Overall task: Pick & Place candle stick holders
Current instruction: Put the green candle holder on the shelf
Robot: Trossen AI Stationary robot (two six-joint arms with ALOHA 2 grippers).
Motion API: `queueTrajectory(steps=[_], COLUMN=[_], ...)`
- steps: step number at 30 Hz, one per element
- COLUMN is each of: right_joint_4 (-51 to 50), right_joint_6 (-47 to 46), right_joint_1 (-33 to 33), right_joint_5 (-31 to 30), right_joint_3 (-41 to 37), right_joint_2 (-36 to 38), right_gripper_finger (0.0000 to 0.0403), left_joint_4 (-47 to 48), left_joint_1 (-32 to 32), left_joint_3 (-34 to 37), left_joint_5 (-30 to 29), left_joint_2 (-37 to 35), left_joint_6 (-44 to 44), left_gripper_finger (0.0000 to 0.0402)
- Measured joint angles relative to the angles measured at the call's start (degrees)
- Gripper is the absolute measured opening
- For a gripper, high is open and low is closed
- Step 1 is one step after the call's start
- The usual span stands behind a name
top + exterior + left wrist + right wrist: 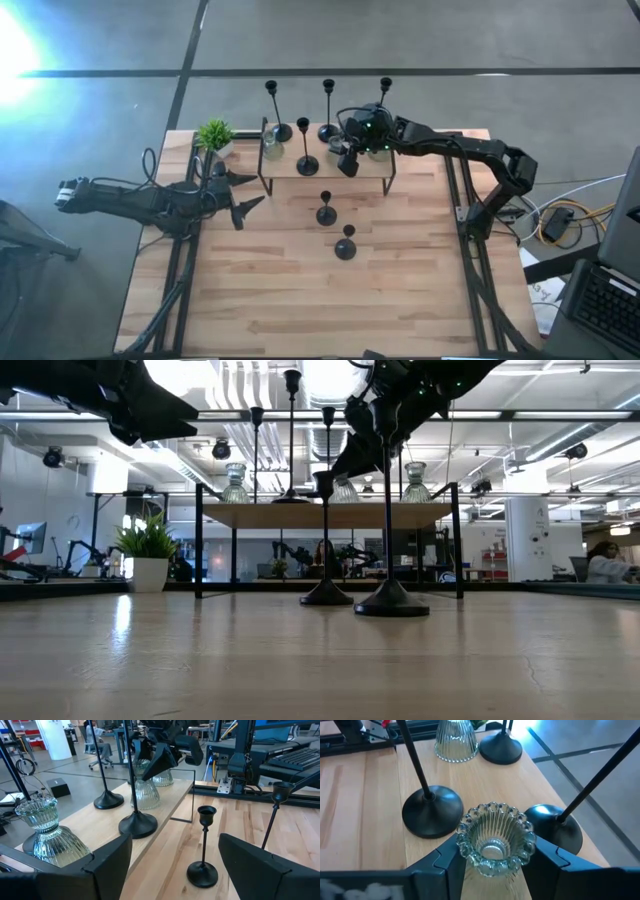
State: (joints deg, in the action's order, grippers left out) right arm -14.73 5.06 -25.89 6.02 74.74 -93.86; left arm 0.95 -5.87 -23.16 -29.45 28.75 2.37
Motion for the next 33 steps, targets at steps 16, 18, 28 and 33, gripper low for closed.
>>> queueTrajectory(steps=[16,18,28,33], right_joint_4=[2.5,3.3,3.0,1.2], right_joint_6=[2.0,2.6,3.1,2.6], right_joint_1=[0.1,0.3,0.8,0.7], right_joint_5=[0.0,0.0,0.0,-0.1], right_joint_3=[0.0,0.0,1.1,1.0], right_joint_2=[0.1,0.3,0.8,0.8], right_gripper_finger=[0.0182,0.0183,0.0184,0.0177], left_joint_4=[0.4,0.5,0.6,0.8], left_joint_1=[0.0,0.0,0.0,0.0], left_joint_3=[0.0,0.0,0.0,0.0], left_joint_5=[0.0,0.0,0.0,0.0], left_joint_2=[0.0,0.0,0.0,0.0], left_joint_6=[0.2,0.5,0.6,1.1], left_gripper_finger=[0.03,0.03,0.03,0.03])
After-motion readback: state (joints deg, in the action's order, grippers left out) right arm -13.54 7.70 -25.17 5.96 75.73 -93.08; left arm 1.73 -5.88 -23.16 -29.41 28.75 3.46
